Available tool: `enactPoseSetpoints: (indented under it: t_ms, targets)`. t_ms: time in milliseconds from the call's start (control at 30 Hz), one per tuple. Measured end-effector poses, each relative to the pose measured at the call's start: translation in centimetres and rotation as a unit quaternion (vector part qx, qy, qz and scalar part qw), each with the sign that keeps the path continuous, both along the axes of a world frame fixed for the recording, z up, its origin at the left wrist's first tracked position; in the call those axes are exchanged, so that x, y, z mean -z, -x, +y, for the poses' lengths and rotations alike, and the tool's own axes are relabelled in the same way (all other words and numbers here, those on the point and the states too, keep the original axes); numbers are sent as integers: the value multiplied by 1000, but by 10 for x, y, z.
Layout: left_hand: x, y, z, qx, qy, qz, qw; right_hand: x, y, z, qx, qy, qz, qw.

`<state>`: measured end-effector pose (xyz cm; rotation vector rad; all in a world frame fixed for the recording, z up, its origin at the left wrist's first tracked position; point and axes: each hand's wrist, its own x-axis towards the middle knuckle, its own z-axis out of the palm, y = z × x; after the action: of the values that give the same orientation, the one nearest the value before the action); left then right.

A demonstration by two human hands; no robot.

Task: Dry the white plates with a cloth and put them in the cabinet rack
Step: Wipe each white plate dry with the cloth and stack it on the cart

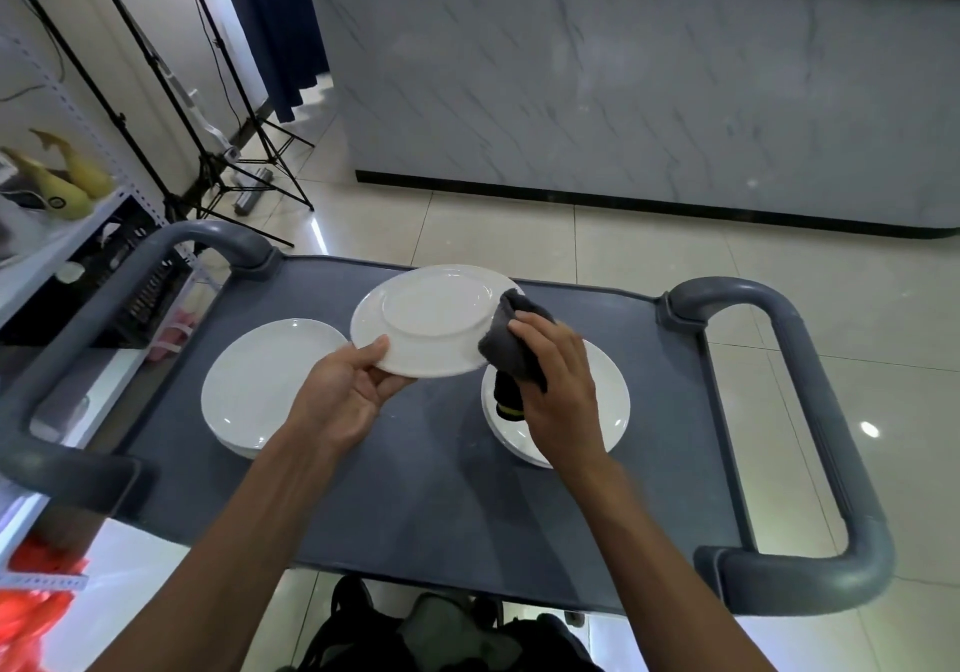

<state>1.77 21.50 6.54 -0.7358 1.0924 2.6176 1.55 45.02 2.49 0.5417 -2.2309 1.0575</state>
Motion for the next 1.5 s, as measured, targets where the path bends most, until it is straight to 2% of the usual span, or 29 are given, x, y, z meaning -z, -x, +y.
enactPoseSetpoints:
  t_ms: [133, 267, 400, 500, 700, 967, 1233, 1500]
  targets:
    - [3, -1, -4, -11, 28, 34, 999, -6, -5, -3, -5, 2, -63, 998]
    - [3, -5, -6, -12, 62, 57, 996, -12, -8, -10, -32, -39, -86, 995]
    - [1, -9, 1, -10, 122, 85, 989, -11, -14, -22, -71, -91, -139, 984]
    - [0, -10, 2, -18, 169, 90, 981, -7, -19, -28, -70, -90, -159, 981]
    - [3, -15, 10, 20, 266, 141, 954, -13, -21, -48, -63, -59, -165, 983]
    - [2, -18, 10, 72, 315, 189, 927, -36, -8, -57, -63, -25, -184, 981]
    - [-2, -21, 9, 119, 370, 212, 897, -49, 7, -62, -51, -40, -164, 984]
    - [1, -25, 5, 140, 356, 237, 893, -73, 33, -63, -27, -15, -156, 987]
